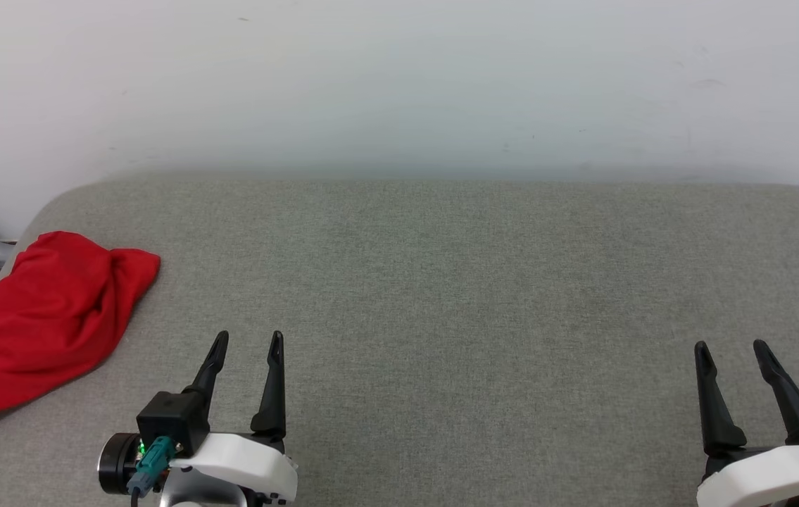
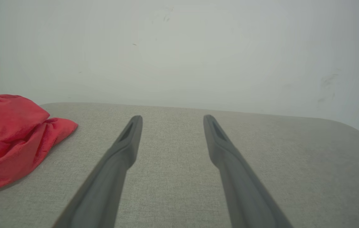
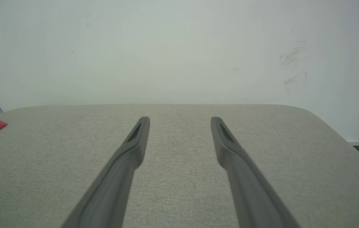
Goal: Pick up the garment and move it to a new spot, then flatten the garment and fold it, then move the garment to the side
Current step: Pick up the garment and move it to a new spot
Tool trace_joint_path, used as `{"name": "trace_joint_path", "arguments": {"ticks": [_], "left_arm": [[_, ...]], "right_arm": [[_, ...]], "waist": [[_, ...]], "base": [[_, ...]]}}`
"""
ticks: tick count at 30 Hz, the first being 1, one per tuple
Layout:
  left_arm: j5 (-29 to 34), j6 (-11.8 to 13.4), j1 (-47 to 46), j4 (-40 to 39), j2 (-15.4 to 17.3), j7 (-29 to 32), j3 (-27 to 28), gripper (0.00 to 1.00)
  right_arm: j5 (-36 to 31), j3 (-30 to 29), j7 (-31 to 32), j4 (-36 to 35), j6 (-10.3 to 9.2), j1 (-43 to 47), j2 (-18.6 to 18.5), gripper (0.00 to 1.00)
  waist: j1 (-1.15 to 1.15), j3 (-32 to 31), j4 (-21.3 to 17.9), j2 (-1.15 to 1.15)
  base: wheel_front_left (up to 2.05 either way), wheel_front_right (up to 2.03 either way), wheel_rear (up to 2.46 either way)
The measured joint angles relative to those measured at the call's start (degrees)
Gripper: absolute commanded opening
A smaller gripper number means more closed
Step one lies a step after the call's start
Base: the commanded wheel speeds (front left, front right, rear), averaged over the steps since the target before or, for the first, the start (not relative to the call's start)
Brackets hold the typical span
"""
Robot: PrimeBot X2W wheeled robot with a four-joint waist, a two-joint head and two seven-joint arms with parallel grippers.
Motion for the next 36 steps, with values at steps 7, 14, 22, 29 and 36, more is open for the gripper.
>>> {"name": "trace_joint_path", "arguments": {"ticks": [7, 14, 22, 29, 36], "left_arm": [[2.5, -0.1, 0.0, 0.9, -0.3, -0.9, 0.1, 1.0], [4.5, -0.5, -0.2, 1.5, -0.6, -1.5, 0.2, 1.0], [4.2, -0.9, -1.2, 1.4, -0.7, -1.6, 0.6, 1.0], [3.8, -0.8, -1.4, 1.5, -0.8, -1.6, 0.7, 1.0], [4.1, -0.5, -1.4, 1.7, -0.8, -1.6, 1.8, 1.0]], "right_arm": [[-1.7, -0.4, -0.5, -0.1, 0.0, 0.1, 0.0, 1.0], [-3.5, -0.7, -1.6, -0.2, 0.0, 0.5, 0.0, 1.0], [-3.4, 0.4, -2.1, -0.1, 0.0, 0.6, 0.0, 1.0], [-3.2, 2.0, -2.7, 0.8, 0.01, 0.3, 0.0, 1.0], [-3.7, 3.6, -3.3, 1.3, 0.01, 0.2, 0.0, 1.0]], "waist": [[0.0, -0.2, 0.4, 0.0], [0.0, -0.3, 2.2, 0.0], [0.0, 0.0, 6.8, 0.0], [0.0, 0.2, 12.6, 0.0], [0.0, 0.5, 18.5, 0.0]], "base": [[0.0, 0.0, 0.0], [0.0, 0.0, 0.0], [0.0, 0.0, 0.0], [0.0, 0.0, 0.0], [0.0, 0.0, 0.0]]}}
